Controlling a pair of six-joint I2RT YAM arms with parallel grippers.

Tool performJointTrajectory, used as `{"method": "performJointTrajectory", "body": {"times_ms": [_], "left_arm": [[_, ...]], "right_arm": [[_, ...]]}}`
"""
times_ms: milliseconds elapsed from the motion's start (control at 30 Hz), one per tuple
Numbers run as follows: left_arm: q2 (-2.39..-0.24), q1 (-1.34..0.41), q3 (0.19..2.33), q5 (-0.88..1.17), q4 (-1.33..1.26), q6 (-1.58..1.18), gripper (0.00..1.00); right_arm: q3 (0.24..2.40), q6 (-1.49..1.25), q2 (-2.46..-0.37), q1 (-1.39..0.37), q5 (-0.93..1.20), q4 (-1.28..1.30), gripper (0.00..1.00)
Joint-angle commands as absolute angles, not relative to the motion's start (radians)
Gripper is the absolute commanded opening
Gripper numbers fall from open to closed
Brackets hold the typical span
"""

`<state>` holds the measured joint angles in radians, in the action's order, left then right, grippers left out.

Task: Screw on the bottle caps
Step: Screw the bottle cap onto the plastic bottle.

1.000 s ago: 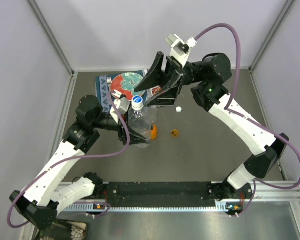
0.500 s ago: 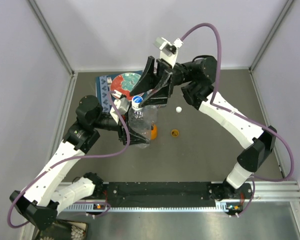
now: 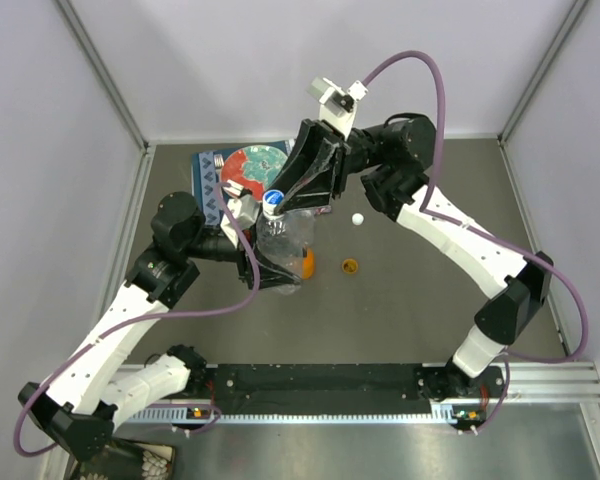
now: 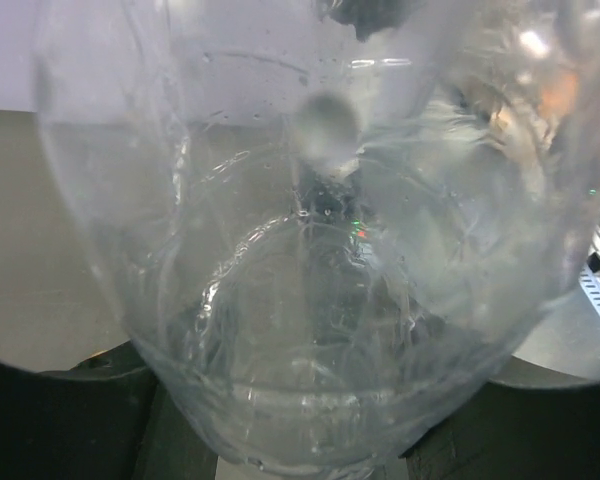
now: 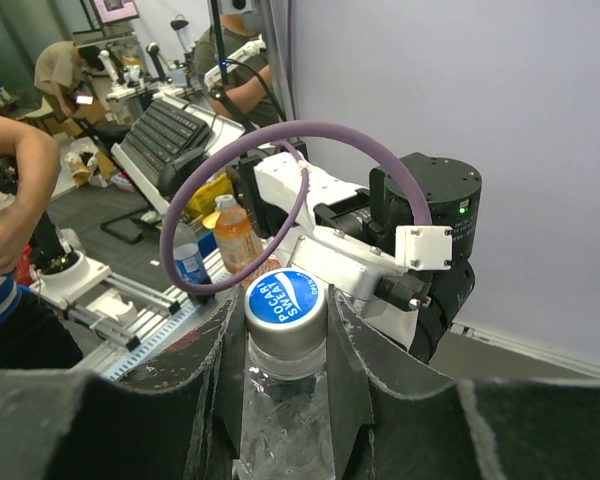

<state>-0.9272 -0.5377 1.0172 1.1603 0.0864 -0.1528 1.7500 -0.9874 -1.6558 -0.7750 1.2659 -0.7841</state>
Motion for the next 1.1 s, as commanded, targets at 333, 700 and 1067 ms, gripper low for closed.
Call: {"method": "performJointTrajectory", "body": {"times_ms": [333, 700, 1067], "left_arm": [[-0.899, -0.537, 1.063, 0.652, 0.132, 0.017, 0.11], [-0.877, -0.537, 1.048, 0.325, 0.141, 0.058, 0.11], [-0.848, -0.534, 1.012, 0.235, 0.149, 0.044, 0.09]], "right_arm": [[1.763, -0.243, -1.508, -0.811, 0.754, 0.306, 0.0], [1.743, -0.247, -1.505, -0.974, 0.071, 0.437, 0.0], [1.916, -0.166, -1.519, -1.078, -0.256, 0.479, 0.62]]}}
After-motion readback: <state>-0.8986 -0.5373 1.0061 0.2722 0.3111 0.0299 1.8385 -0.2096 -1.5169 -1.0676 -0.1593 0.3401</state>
